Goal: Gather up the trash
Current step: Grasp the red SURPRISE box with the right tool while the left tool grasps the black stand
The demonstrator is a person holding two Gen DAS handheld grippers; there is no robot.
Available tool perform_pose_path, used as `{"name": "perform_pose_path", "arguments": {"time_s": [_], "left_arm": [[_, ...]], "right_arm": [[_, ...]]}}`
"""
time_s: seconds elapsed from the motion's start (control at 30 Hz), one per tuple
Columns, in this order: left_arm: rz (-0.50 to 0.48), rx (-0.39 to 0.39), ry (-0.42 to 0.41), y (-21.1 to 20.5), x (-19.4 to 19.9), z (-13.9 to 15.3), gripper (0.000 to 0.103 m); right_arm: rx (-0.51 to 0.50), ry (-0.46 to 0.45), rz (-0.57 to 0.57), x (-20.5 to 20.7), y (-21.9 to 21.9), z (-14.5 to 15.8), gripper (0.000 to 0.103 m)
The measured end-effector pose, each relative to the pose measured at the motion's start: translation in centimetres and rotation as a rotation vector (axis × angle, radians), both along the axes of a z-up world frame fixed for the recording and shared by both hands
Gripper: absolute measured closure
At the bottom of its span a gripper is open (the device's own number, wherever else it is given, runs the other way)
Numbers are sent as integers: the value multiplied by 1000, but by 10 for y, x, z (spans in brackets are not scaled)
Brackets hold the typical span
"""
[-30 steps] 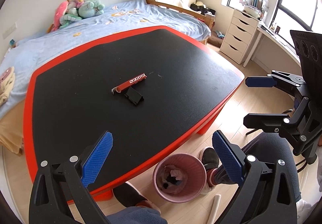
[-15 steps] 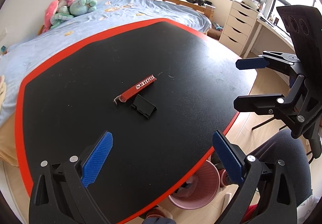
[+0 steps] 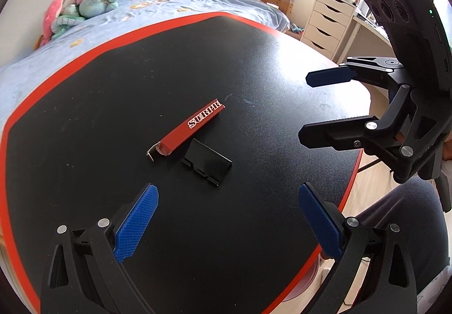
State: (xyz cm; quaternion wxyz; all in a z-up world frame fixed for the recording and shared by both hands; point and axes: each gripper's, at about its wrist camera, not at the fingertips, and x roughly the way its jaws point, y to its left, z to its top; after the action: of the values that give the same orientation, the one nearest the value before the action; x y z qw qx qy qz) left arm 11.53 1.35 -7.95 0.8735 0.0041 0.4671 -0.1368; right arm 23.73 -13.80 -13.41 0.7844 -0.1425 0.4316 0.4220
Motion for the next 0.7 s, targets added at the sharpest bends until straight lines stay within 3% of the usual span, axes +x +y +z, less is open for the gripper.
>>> {"name": "perform_pose_path", "arguments": {"time_s": [0.7], "left_arm": [[-94, -24, -13, -2, 26, -17, 8]], "right_arm": [[-22, 18, 22, 37, 24, -28, 5]]}}
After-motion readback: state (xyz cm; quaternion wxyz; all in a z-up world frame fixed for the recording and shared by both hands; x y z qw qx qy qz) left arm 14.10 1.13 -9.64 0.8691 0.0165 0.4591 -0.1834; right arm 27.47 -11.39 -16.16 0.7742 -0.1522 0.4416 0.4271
